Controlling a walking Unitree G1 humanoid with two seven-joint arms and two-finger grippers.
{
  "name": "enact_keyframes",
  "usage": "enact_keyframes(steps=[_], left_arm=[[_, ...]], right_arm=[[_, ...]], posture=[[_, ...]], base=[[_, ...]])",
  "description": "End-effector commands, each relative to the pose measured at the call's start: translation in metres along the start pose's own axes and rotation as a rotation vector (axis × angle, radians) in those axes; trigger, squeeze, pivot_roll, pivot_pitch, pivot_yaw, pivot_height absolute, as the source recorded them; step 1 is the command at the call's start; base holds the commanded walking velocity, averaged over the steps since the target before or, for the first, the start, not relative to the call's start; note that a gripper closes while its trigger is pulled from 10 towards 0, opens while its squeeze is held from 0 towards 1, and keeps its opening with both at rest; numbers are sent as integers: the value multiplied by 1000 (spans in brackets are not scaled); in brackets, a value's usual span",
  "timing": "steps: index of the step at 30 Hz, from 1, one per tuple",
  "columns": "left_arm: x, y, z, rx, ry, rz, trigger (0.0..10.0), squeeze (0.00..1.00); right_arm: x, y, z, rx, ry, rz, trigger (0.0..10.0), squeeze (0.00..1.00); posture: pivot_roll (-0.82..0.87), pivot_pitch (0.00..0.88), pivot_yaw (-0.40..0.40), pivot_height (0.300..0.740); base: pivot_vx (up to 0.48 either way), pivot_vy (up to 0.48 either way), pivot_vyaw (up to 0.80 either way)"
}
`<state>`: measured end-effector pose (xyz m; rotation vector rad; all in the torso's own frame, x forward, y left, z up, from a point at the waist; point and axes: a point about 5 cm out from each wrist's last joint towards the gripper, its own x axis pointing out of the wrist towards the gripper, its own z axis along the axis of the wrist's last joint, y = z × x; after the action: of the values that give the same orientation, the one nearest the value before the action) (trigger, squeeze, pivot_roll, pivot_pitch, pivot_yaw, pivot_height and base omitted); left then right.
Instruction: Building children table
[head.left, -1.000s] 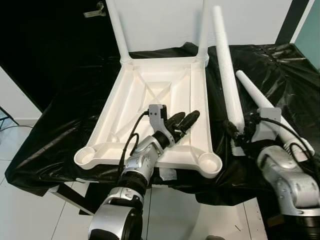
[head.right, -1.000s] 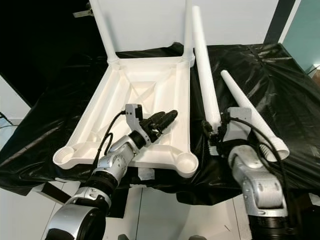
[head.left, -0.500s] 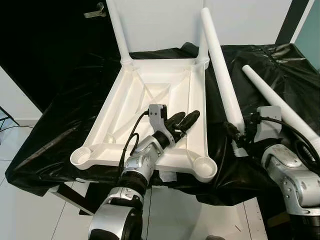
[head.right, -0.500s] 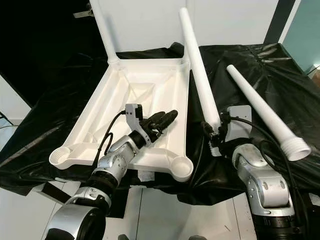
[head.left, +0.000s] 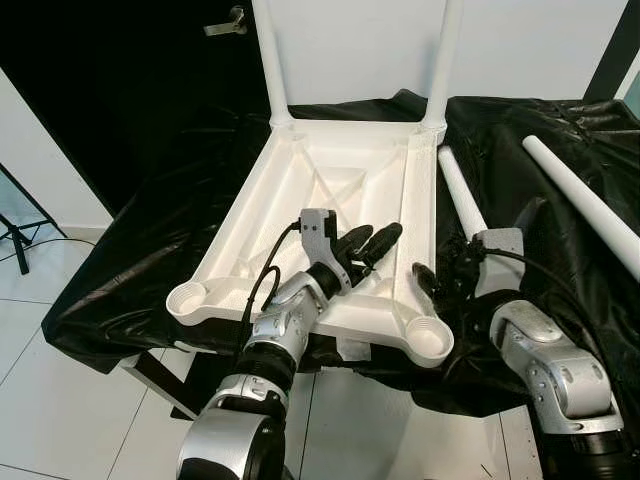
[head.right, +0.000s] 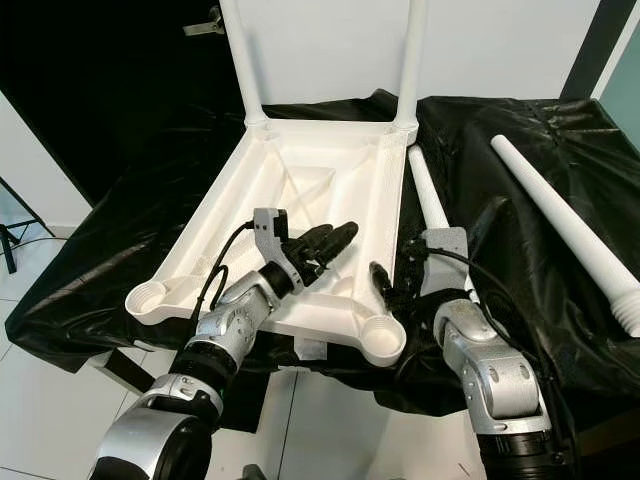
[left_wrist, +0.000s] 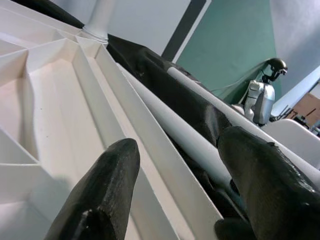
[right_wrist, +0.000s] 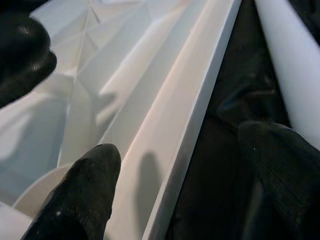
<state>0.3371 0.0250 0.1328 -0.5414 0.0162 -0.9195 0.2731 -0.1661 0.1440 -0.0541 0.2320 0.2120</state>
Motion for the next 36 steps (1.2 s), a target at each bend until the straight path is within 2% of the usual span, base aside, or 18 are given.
enact_keyframes(steps=[1, 10, 12, 15, 17, 18, 21, 26, 27, 28, 29, 34, 36], left_arm=[[2, -5, -3, 1, 4, -35, 10000, 0], [1, -6, -6, 9, 16, -37, 10000, 0], [1, -7, -6, 10, 17, -38, 10000, 0], [1, -7, -7, 13, 20, -39, 10000, 0], [1, -7, -7, 13, 21, -38, 10000, 0], [1, -7, -7, 15, 23, -38, 10000, 0], [1, -7, -8, 19, 28, -37, 10000, 0], [2, -7, -9, 29, 36, -42, 10000, 0], [2, -8, -9, 32, 37, -44, 10000, 0], [2, -8, -9, 32, 37, -44, 10000, 0], [2, -8, -9, 35, 38, -46, 10000, 0], [2, -8, -9, 39, 39, -47, 10000, 0], [2, -8, -9, 44, 41, -47, 10000, 0]], right_arm=[[2, 0, -9, -6, 60, -20, 10000, 0], [5, -11, 5, 16, 27, -140, 10000, 0], [5, -16, 10, 36, 13, -187, 10000, 0], [3, -33, 22, 112, -4, -336, 10000, 0], [3, -37, 24, 129, -2, -366, 10000, 0], [1, -44, 23, 166, 19, -408, 10000, 1000], [-2, -55, 15, 233, 92, -473, 10000, 1000], [-2, -59, -1, 318, 190, -486, 10000, 1000], [0, -56, -3, 327, 204, -459, 10000, 804], [0, -56, -3, 327, 204, -459, 10000, 804], [3, -51, -3, 322, 210, -419, 10000, 0], [8, -42, -1, 296, 220, -347, 10000, 0], [11, -40, -6, 285, 257, -305, 10000, 0]], posture=[[-195, 0, 77, 740], [-195, 1, 77, 740], [-193, 2, 75, 740], [-193, 1, 75, 740], [-193, 1, 75, 740], [-194, 0, 72, 740], [-195, 0, 71, 740], [-193, 0, 70, 740], [-193, 0, 70, 740], [-193, 0, 70, 740], [-191, 0, 69, 740], [-186, 0, 68, 740], [-183, 0, 67, 740]], base=[[0, 0, 0], [0, 0, 0], [0, 0, 0], [0, 0, 0], [0, 0, 0], [0, 0, 0], [0, 0, 0], [0, 0, 0], [0, 0, 0], [0, 0, 0], [0, 0, 0], [0, 0, 0], [0, 0, 0]])
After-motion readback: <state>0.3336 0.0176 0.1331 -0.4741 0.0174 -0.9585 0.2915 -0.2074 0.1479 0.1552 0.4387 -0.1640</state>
